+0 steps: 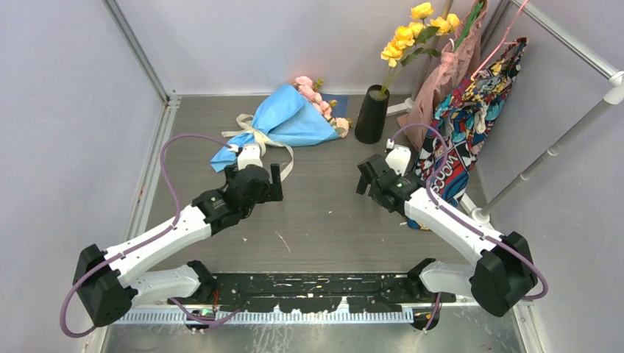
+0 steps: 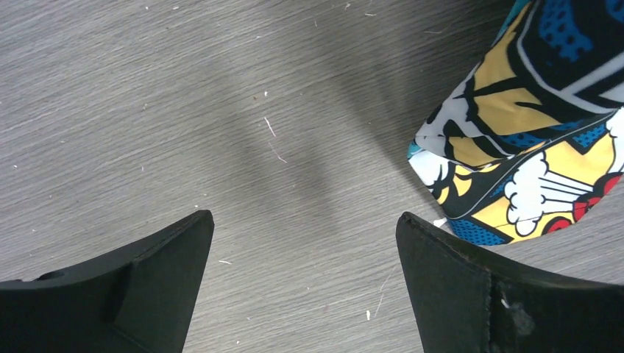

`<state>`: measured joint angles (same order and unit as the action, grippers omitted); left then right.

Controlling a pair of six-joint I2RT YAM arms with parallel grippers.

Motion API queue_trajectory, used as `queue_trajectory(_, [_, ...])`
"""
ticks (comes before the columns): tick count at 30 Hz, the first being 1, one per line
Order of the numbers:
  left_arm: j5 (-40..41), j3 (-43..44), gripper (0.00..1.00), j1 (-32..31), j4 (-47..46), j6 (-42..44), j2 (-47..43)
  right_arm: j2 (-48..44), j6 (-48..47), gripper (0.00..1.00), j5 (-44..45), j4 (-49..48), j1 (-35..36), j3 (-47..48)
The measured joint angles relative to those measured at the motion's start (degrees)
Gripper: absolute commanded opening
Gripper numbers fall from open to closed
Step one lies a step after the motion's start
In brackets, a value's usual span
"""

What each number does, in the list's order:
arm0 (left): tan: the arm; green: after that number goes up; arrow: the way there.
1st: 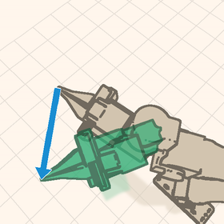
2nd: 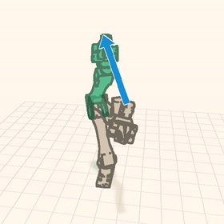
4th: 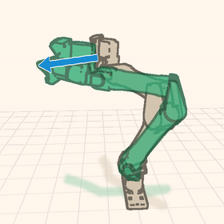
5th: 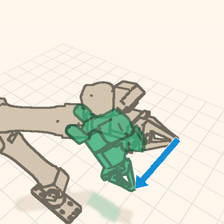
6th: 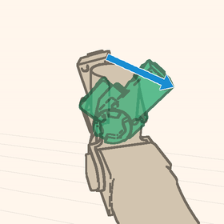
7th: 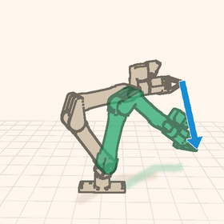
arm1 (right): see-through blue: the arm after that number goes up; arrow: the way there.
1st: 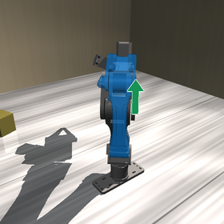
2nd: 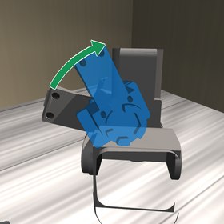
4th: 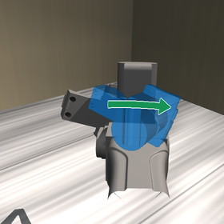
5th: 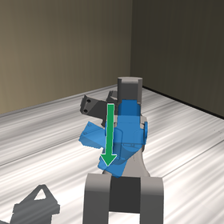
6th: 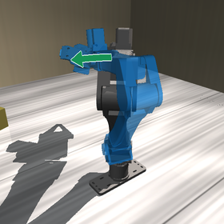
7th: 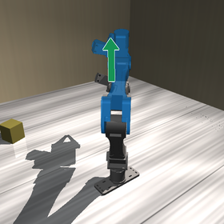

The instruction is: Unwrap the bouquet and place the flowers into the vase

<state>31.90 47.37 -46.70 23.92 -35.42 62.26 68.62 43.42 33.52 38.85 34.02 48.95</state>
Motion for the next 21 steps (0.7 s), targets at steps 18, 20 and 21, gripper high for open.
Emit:
queue_trajectory(18, [-1.53,-3.82,0.95,0.22,-5.44,6.71,-3.74,1.18,-0.68,1.0,-2.89,-3.48,0.0,-1.77])
queue_trajectory(20, [-0.59,-3.67,0.94,1.29,-9.09,10.49,-1.79,1.18,-0.81,1.0,-3.32,-3.87,0.0,-1.99])
queue_trajectory(21, [-0.37,-3.34,0.93,2.38,-11.17,12.55,0.13,1.27,-0.85,1.0,-3.65,-4.04,0.0,-2.03])
